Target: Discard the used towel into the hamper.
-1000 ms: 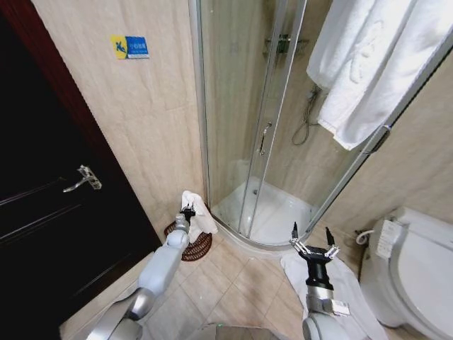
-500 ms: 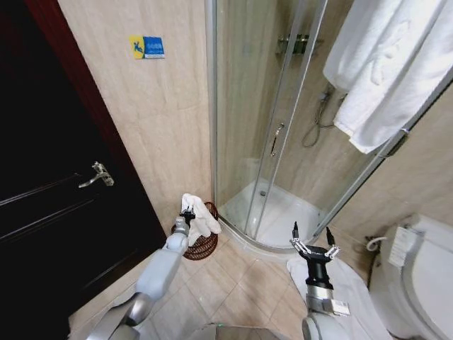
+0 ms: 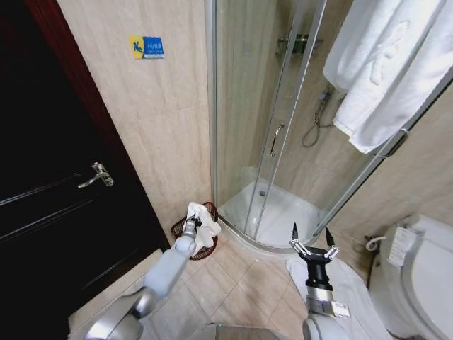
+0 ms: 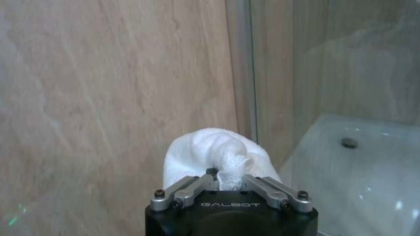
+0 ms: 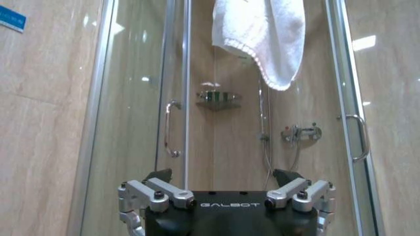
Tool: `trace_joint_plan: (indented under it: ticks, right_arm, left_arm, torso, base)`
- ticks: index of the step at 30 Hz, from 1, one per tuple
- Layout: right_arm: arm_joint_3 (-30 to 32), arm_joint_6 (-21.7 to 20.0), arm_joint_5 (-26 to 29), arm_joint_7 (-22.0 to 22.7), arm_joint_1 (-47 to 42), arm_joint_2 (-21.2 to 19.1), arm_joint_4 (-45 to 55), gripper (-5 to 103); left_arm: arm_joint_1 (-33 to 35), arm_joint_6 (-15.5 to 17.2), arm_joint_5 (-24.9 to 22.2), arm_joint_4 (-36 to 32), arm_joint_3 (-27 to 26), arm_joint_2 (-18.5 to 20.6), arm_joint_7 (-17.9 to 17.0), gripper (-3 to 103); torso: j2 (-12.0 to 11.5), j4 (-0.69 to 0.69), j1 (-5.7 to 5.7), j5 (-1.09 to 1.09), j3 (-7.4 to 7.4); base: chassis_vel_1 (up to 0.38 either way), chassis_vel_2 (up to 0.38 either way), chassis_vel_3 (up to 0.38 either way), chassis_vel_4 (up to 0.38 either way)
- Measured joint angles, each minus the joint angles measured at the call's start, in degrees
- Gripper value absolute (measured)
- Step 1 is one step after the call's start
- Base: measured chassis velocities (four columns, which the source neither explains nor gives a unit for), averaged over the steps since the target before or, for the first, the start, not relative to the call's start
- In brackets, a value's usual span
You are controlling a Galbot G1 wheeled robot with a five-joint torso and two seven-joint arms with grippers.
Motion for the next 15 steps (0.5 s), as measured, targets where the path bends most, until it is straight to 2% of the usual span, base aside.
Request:
trace_joint_plan:
  ticks: [7, 15]
  right_arm:
    - [-0.2, 0.2, 0.1, -0.3, 1.1, 0.2, -0.6, 100]
    - [-0.9, 1.7, -0.2, -0.1, 1.6, 1.6, -1.4, 100]
  left_arm:
    - [-5.9, 0.7, -2.7, 5.3, 5.9, 0.7, -0.2, 6]
    - [-16.8, -1.6, -3.4, 19.1, 10.5, -3.0, -0.4, 6]
  torso:
    - [0.0, 0.01, 0.00, 0.01, 0.00]
    - [0.0, -0.02, 0.00, 0.01, 0.00]
  base:
    - [0.000, 0.000, 0.000, 0.000]
    - [0.000, 0.000, 0.000, 0.000]
